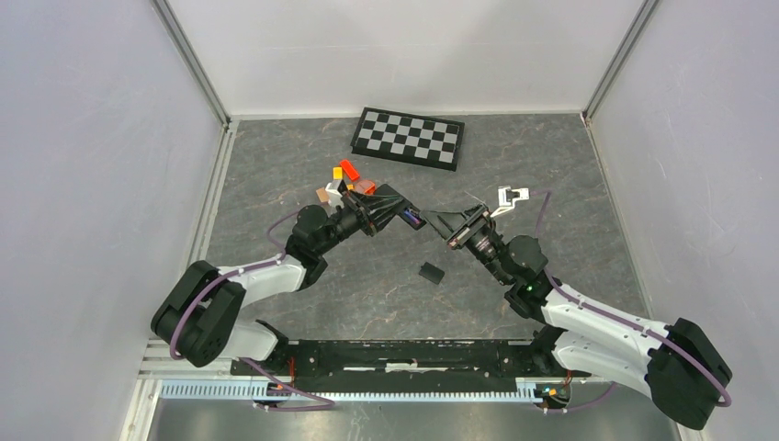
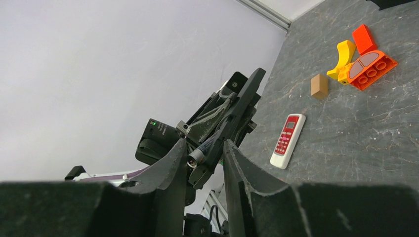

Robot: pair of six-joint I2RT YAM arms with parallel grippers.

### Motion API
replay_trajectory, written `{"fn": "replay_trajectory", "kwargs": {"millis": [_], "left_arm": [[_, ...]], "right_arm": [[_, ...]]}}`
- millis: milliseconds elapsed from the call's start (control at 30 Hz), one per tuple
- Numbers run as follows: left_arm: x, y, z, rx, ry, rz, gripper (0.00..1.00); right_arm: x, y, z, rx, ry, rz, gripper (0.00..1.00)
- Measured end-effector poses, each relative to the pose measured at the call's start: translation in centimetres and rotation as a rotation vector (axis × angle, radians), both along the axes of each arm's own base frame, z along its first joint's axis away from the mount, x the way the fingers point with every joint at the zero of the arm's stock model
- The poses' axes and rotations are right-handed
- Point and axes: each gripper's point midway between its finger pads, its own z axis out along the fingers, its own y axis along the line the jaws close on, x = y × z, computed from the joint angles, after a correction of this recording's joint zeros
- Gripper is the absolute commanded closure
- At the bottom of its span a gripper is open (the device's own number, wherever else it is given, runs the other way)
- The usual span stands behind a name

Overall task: Load the batteries into the remote control
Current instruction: Load the battery into the remote control.

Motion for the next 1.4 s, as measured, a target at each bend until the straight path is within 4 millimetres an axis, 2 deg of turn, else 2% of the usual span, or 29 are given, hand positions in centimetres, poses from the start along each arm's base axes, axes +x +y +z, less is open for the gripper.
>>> {"fn": "replay_trajectory", "kwargs": {"millis": [567,667,833,933,1033,1167,1400], "left_arm": [[0.4,0.0,-0.3,0.029,-0.008,0.011,0.98],[0.5,0.0,-0.9,0.054,-0.013,0.016,0.98],[0.2,-0.7,-0.9,0.123,-0.118,-0.021,0.98],[-0.4,-1.3,-0.3,0.165,-0.224,-0.064,0.98],[-1.3,-1.7,0.0,0.203,-0.322,-0.111,0.98],[-2.0,-1.8,-0.2,0.250,-0.413,-0.141,0.98],[-2.7,-1.7,-0.2,0.292,-0.485,-0.157,0.98]], "right_arm": [[0.5,0.1,-1.0,-0.077,0.009,-0.017,0.70],[0.7,0.1,-1.7,-0.123,0.016,-0.023,0.62],[0.8,0.0,-3.3,-0.224,0.036,-0.031,0.42],[0.6,-0.4,-3.9,-0.276,0.037,-0.033,0.38],[0.4,-0.7,-4.2,-0.317,0.037,-0.032,0.39],[-0.2,-0.6,-4.8,-0.349,0.044,-0.005,0.50],[-1.0,0.2,-4.4,-0.340,0.019,0.056,0.65]]}}
